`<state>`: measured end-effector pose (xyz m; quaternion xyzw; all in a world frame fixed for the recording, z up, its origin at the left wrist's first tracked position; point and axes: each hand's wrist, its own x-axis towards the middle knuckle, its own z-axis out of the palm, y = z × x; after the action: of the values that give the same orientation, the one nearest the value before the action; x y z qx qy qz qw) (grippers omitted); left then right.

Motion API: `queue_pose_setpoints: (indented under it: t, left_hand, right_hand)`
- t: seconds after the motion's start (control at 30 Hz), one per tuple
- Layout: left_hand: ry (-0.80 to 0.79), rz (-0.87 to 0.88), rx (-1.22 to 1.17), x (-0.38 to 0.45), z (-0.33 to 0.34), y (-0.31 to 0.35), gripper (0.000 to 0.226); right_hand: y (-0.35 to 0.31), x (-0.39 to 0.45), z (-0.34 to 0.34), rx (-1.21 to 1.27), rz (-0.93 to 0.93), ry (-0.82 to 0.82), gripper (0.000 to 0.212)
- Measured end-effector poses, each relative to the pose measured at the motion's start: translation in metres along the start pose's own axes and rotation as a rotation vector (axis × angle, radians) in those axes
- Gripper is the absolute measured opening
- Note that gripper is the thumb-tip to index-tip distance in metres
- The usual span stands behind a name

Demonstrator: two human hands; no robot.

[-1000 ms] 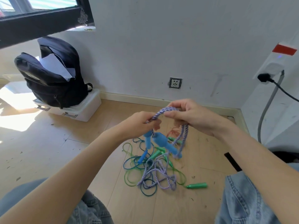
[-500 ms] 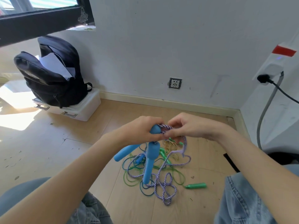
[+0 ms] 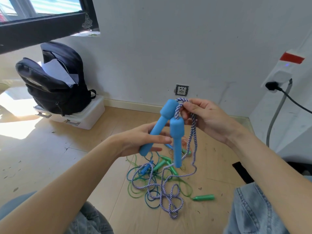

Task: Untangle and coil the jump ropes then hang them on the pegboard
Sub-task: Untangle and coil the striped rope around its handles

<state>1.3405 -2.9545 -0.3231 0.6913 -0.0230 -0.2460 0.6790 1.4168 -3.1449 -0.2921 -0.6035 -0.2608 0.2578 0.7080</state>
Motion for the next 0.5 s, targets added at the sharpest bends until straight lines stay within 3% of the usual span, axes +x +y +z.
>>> queue_pose_setpoints:
  t: [0.13, 0.27, 0.33, 0.5]
  left_hand:
    - [-0.033, 0.01, -0.017, 0.0, 0.004, -0.001, 0.039]
    - [0.021, 0.02, 0.1, -0.001, 0.003, 0.0, 0.016]
    - [0.06, 0.002, 0.238, -0.003, 0.0, 0.002, 0.017]
    - [0.108, -0.087, 0.413, 0.0, 0.001, -0.001, 0.019]
  right_hand:
    - [0.004, 0.0, 0.002, -0.027, 0.03, 0.01, 0.017]
    - [0.004, 0.001, -0.003, -0.093, 0.059, 0.054, 0.01]
    - [0.005, 0.001, -0.006, -0.256, 0.085, 0.088, 0.024]
    - [0.018, 0.004, 0.006, -0.802, -0.028, -0.046, 0.025]
